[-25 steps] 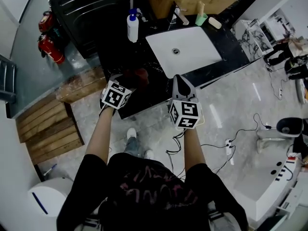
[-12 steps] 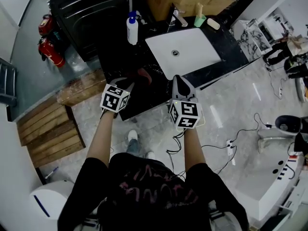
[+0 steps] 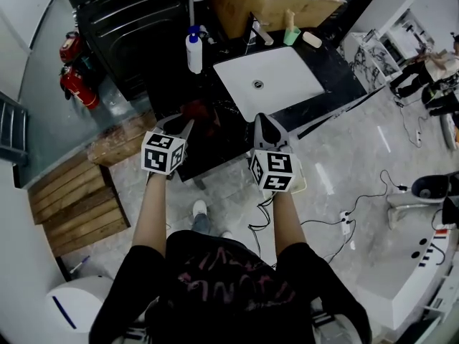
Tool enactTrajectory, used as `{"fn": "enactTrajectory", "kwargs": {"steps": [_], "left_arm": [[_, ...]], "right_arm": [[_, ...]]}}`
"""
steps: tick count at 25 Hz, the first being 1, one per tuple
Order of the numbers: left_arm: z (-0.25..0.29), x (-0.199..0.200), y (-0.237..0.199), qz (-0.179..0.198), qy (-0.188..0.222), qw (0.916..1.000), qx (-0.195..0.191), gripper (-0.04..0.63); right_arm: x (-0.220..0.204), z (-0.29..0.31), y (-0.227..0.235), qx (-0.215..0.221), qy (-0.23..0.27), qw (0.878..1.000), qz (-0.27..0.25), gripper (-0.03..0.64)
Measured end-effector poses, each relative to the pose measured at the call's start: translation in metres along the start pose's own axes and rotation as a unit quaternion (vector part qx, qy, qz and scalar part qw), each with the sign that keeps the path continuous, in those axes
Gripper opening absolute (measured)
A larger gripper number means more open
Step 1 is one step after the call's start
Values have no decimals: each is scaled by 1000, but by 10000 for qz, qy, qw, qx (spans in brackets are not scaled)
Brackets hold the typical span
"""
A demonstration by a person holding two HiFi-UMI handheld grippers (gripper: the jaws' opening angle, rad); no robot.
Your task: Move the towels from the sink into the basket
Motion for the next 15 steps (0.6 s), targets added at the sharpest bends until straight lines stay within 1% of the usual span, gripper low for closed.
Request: {"fn": "enactTrajectory", "kwargs": {"steps": [5,10,15], "left_arm": [[-20,17,11,25,346,9993,132,86],[-39,37,17,18,771,9966,295,86],[-57,45,18,55,1016,9937,480,86]], "right_arm": [[8,-11,4,0,106,9999,-16,15],[16,-18,7,11,216,9998,-32,15],[23,-22,5,69,267,9996,-61,15]]}}
Point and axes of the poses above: the fingertips, and each gripper's own axes: z forward along the fingers, y to its right, x out of its top, the point moved 8 cm from there along -z, backward along the fingers, and after that the axes turned 8 degrees about -z, right-handed, at the moved point
